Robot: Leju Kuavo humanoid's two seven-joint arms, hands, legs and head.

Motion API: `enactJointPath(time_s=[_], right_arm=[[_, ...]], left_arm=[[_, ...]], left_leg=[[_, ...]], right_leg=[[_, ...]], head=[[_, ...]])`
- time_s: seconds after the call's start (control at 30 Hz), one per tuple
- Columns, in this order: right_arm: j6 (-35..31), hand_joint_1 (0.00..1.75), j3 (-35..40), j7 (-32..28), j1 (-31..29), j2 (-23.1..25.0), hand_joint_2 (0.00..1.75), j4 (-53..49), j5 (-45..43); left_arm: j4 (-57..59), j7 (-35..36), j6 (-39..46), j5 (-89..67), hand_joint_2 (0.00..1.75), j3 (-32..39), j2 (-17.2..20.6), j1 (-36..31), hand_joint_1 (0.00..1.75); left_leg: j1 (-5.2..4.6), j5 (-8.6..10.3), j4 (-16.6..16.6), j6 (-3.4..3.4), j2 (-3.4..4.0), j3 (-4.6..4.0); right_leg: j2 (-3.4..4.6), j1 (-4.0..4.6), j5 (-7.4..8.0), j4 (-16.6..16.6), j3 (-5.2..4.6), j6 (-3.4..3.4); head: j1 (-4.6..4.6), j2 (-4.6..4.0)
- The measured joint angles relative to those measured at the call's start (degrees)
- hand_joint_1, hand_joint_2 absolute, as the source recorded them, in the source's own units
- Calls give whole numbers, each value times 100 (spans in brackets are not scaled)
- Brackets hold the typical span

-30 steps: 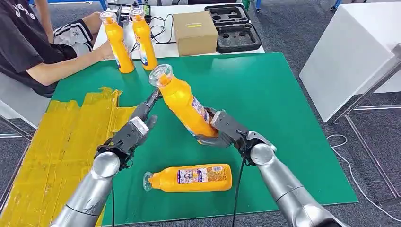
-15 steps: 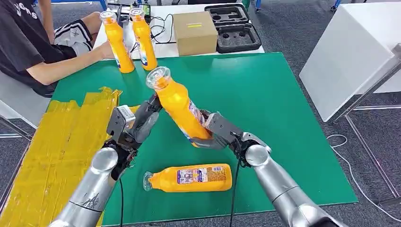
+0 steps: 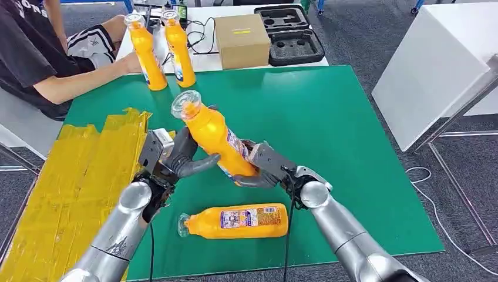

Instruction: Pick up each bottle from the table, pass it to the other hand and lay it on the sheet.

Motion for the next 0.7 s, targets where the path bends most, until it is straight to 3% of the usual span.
enactJointPath(time_s=[0.33, 0.37, 0.4, 0.43, 0.7], right_arm=[[-31, 175, 81, -83, -40, 48, 175, 177, 17], [-28, 175, 87, -87, -43, 50, 175, 195, 13], [-28, 175, 92, -90, -47, 52, 175, 214, 13], [-28, 175, 98, -90, -51, 55, 175, 230, 13], [-61, 175, 120, -120, -81, 79, 175, 330, -13]], left_arm=[[319, -87, 199, 197, 175, -55, -52, -47, 0], [343, -87, 199, 234, 175, -55, -61, -50, 59], [361, -87, 208, 247, 175, -55, -68, -51, 164], [378, -87, 212, 258, 175, -55, -79, -52, 175], [446, -85, 315, 453, 175, -55, -94, -55, 175]], left_leg=[[0, 0, 0, 0, 1, 0], [0, 0, 0, 0, 0, 0], [0, 0, 0, 0, 0, 0], [0, 0, 0, 0, 0, 0], [0, 0, 0, 0, 0, 0]], right_leg=[[0, 0, 0, 0, 0, 0], [0, 0, 0, 0, 0, 0], [0, 0, 0, 0, 0, 0], [0, 0, 0, 0, 0, 0], [0, 0, 0, 1, 0, 0]], head=[[0, 0], [0, 0], [0, 0], [0, 0], [0, 0]])
